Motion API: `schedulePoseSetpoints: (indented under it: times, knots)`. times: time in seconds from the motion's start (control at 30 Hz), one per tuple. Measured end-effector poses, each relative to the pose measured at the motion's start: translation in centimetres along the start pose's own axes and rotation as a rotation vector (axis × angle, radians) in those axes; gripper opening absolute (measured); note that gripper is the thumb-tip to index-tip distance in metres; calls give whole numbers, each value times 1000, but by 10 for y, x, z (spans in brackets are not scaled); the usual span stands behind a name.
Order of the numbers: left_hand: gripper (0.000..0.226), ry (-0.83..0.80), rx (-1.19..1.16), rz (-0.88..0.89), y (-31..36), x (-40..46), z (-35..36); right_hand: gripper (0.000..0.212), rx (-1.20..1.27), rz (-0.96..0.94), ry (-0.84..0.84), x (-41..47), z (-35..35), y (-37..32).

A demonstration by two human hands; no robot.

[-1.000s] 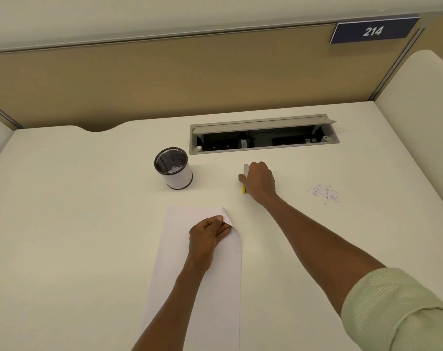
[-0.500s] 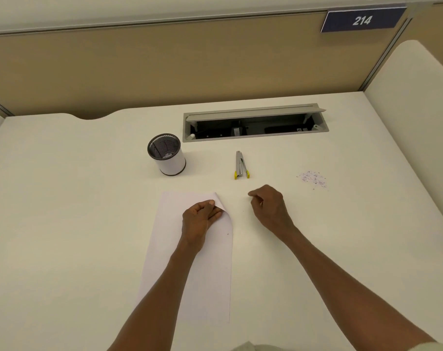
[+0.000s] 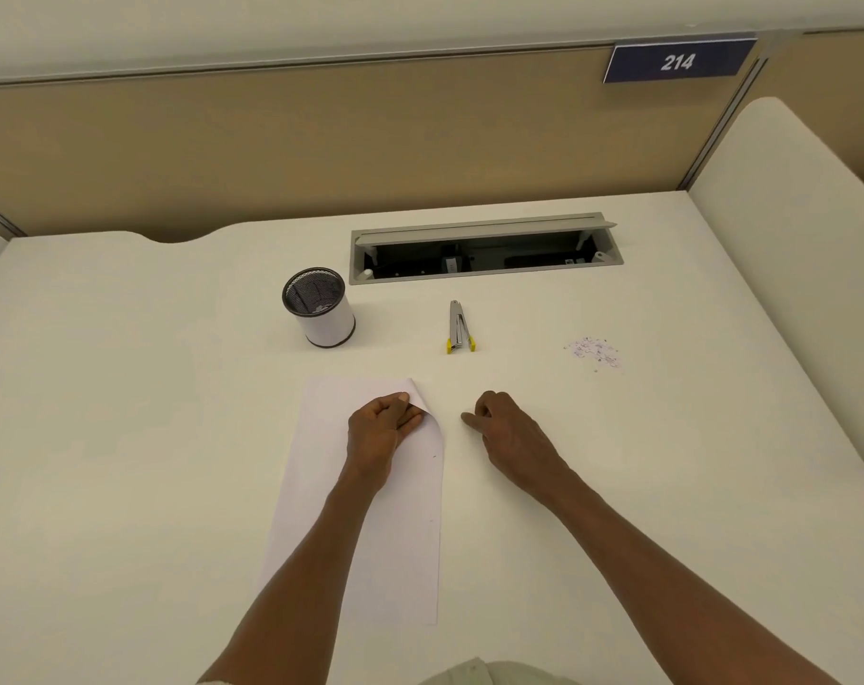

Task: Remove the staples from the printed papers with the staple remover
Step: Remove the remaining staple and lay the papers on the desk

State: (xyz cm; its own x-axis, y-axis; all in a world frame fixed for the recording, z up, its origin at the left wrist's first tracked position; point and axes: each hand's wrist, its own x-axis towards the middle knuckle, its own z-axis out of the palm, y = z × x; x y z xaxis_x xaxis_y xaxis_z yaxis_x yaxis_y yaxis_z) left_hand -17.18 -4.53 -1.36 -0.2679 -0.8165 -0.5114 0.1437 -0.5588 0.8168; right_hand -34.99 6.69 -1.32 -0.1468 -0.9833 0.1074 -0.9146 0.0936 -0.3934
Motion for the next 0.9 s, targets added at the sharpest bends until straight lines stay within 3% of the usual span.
schedulePoseSetpoints:
  times: [0.1, 0.2, 0.4, 0.63, 0.77, 0.9]
  knots:
    - [15, -9, -13, -6, 0, 0, -1, 43, -58, -7, 23, -3, -3, -1]
    - [14, -9, -4, -1, 0, 0, -1, 18, -114, 101, 64, -5, -5, 12]
    - [14, -20, 6, 2, 0, 0, -1, 22, -190, 243, 103, -3, -25, 51]
    - [14, -13, 9, 1, 0, 0, 0, 25, -353, 318, 38, 8, -41, 89]
    - [17, -10, 8, -1, 1, -1, -1, 20, -195, 369, 118, 12, -40, 100]
    - [16, -8, 23, 3, 2, -2, 0, 21, 113, 586, 262, 18, -46, 101]
